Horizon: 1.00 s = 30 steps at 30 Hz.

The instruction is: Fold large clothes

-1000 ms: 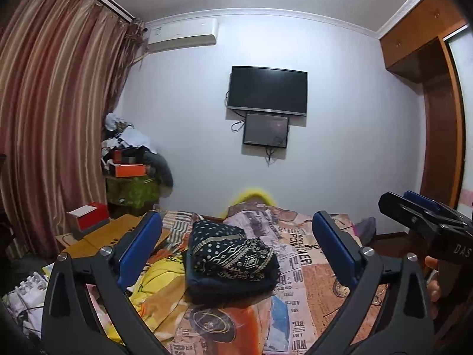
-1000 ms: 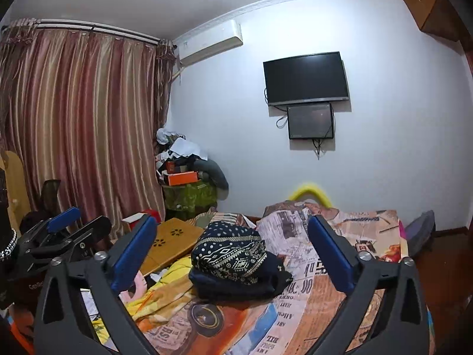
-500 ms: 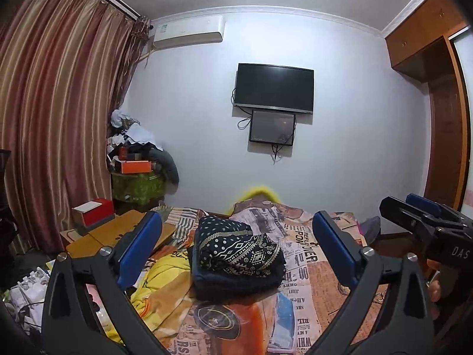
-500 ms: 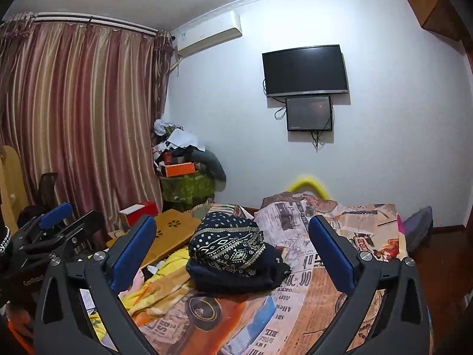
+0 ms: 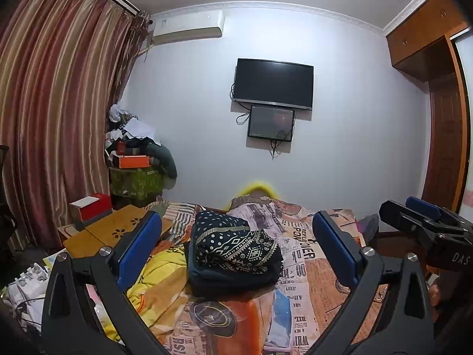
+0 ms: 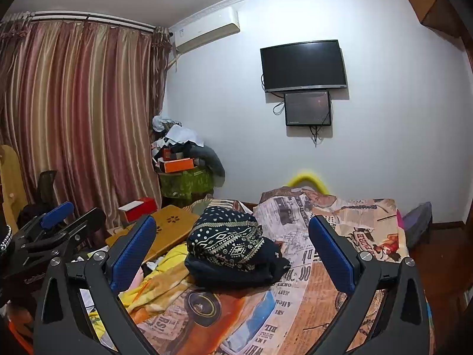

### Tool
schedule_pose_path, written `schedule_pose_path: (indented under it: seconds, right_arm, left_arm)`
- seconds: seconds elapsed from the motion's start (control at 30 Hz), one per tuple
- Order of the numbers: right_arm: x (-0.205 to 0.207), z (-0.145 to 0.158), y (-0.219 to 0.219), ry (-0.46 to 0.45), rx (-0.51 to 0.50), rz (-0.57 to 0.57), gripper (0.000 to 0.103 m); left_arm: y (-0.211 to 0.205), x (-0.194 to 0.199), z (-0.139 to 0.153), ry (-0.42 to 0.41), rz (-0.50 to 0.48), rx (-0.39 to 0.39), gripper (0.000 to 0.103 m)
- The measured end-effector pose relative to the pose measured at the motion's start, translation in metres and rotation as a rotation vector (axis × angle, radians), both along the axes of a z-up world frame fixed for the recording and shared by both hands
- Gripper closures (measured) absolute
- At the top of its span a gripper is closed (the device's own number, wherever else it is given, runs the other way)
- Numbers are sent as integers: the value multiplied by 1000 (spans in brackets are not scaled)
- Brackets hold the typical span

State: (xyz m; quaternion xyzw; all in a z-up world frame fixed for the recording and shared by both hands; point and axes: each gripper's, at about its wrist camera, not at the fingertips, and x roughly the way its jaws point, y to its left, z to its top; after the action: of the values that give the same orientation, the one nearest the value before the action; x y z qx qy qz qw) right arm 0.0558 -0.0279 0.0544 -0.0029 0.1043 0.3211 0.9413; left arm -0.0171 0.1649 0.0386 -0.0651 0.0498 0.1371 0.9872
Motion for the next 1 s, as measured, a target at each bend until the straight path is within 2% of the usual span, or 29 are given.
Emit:
schedule_pose_path:
  seconds: [1.0]
  right_arm:
    - [1, 0, -4, 7, 9, -11, 1]
  left_arm:
    - [4, 6, 0, 7, -93, -34, 1]
